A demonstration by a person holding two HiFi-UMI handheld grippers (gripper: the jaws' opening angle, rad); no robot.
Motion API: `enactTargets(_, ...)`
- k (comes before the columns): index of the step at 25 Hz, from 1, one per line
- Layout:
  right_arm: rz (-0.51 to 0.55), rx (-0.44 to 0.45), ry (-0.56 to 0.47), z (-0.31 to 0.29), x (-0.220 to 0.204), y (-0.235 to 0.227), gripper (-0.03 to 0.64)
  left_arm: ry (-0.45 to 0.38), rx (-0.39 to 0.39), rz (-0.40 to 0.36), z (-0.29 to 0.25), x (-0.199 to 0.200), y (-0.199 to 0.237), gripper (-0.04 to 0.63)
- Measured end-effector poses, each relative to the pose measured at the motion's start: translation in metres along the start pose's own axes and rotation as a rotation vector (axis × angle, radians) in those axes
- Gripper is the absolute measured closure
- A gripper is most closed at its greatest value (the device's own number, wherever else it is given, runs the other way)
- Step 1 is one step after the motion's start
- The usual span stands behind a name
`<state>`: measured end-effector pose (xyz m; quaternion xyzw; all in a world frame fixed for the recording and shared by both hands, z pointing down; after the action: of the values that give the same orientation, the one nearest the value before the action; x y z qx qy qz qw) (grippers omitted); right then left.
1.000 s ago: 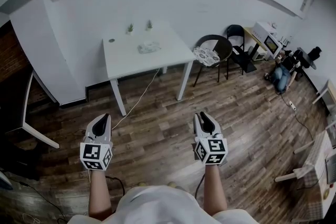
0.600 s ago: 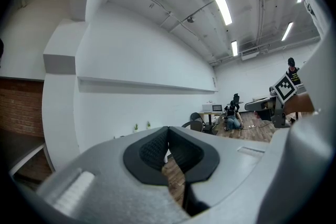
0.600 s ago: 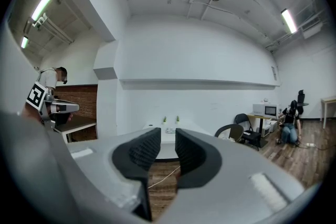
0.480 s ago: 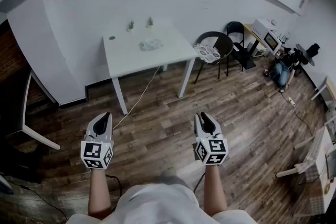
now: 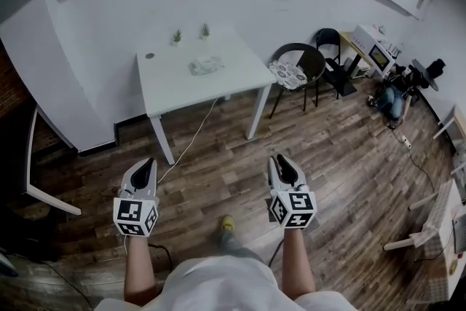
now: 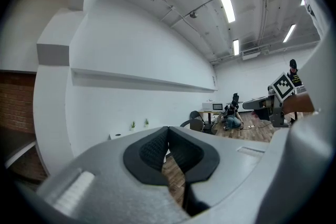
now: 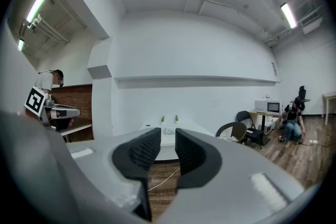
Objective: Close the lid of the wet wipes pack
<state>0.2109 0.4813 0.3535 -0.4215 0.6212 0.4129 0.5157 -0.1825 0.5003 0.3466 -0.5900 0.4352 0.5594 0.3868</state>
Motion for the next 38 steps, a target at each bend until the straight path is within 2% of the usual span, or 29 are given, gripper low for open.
enactTargets(12,-0.013,0.055,0.032,-0.151,-0.001,-0.074,0.525,0.043,0.059,0.019,-0.149,0.005,0.024,0.588)
enactTargets(19,-0.023,0.090,0.036,-0.223,-0.003,-0.129,0.525,0.051,0.064,-0.002,-0.237,0.015,0.014,0.588)
enactTargets(30,-0.027,0.156,0.037,-0.286,-0.004,-0.166,0.525,0.078,0.078,-0.011,-0.300,0.013,0.007,0.586)
enactTargets(38,-0.014,0.157,0.034,-0.344,-0.010,-0.157,0.525,0.080,0.082,0.007,-0.345,-0.002,0.049,0.586)
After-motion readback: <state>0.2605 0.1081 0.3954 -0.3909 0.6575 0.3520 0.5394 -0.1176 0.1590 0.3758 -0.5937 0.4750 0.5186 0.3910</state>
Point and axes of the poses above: the fingertips, and each gripper's own axes: z backward along the fingers, y to its left, x out of its top, the point moved 10 cm from there along z, backward along the fingers, and after that the axes turned 7 degrees about z, right-handed, at the moved point
